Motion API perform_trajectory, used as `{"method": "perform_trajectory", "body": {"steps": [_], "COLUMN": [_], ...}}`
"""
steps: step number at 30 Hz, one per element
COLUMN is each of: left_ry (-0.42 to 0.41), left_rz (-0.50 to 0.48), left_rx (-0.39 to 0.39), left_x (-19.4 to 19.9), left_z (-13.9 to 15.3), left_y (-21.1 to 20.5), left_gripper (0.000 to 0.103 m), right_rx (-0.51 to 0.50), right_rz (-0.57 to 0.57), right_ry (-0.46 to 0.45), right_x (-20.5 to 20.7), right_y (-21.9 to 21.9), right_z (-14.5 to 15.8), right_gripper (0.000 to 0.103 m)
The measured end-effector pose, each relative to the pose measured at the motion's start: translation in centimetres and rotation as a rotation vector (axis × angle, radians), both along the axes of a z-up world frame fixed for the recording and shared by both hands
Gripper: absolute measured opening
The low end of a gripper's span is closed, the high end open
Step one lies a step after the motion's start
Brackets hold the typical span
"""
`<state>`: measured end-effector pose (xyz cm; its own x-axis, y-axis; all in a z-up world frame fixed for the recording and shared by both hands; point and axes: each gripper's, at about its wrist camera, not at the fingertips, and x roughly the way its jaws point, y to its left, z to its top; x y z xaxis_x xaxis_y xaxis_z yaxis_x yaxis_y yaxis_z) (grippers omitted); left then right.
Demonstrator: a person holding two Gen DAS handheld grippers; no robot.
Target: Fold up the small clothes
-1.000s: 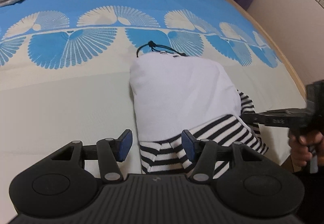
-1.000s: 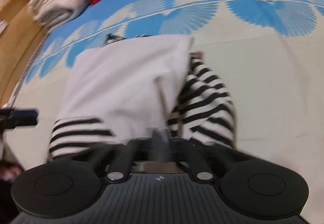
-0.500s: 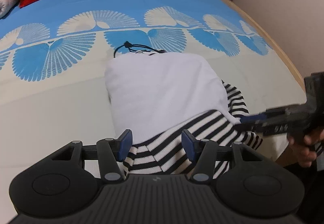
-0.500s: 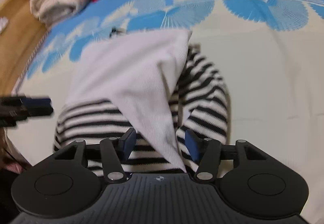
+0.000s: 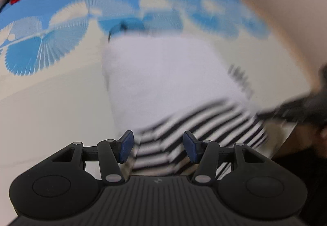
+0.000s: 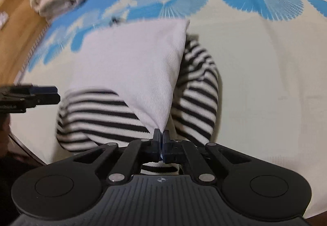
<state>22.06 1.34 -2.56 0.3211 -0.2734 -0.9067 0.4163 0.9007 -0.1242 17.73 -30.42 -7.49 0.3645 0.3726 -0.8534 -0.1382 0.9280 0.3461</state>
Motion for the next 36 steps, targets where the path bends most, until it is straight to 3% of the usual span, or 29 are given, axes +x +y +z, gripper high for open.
{"method": "perform_trajectory", "body": {"steps": [1,3,6,9,11,14,19,27,28,30,31,32,36], "left_ry": [0.032,0.048,0.022,-0.005,-0.036,-0.076,-0.068,0.072,0.095,0.112,0.114,0.118,0.156], "left_rz": [-0.006,0.009,0.036,0.091,0.144,0.226,0.347,0.439,0.447,0.439,0.424,0.425,0.554], "left_rx": [0.058,0.076,0.009,-0.064,-0.125,-0.213,-0.338,-0.447,-0.46,-0.475,-0.47,-0.475,-0.553], "left_x": [0.0,0.1,0.4,0.9,1.5,2.9,6.4,11.6,12.1,12.8,13.1,13.3,13.3], "left_z": [-1.1,-1.6,-0.3,0.5,1.0,1.6,0.5,-4.6,-5.5,-6.3,-6.5,-6.7,-7.7], "left_y": [-0.3,-0.2,0.9,2.2,2.9,3.7,4.3,4.2,4.3,4.1,4.0,4.3,7.2], "left_gripper": [0.066,0.07,0.069,0.069,0.069,0.069,0.077,0.083,0.081,0.066,0.049,0.04,0.037], "right_rx": [-0.015,-0.02,-0.077,-0.01,0.058,0.037,-0.286,-0.223,-0.22,-0.208,-0.201,-0.196,-0.18], "right_rz": [0.01,0.03,0.041,0.01,0.043,0.146,0.353,0.339,0.342,0.339,0.332,0.328,0.314], "right_ry": [0.01,0.007,-0.108,-0.265,-0.302,-0.227,-0.045,-0.029,-0.028,-0.021,-0.015,-0.012,-0.032], "right_x": [0.2,0.3,-0.2,-1.0,-1.0,-0.4,-0.1,0.0,0.0,0.1,0.1,0.5,0.9], "right_y": [0.3,0.9,1.3,0.6,0.8,2.6,6.0,4.4,4.3,3.8,4.0,3.9,4.2], "right_z": [-0.5,-0.5,1.7,4.3,4.9,3.0,-3.2,-2.9,-2.9,-2.9,-3.0,-3.1,-2.9], "right_gripper": [0.0,0.001,0.008,0.01,0.017,0.028,0.027,0.027,0.027,0.027,0.027,0.027,0.027]}}
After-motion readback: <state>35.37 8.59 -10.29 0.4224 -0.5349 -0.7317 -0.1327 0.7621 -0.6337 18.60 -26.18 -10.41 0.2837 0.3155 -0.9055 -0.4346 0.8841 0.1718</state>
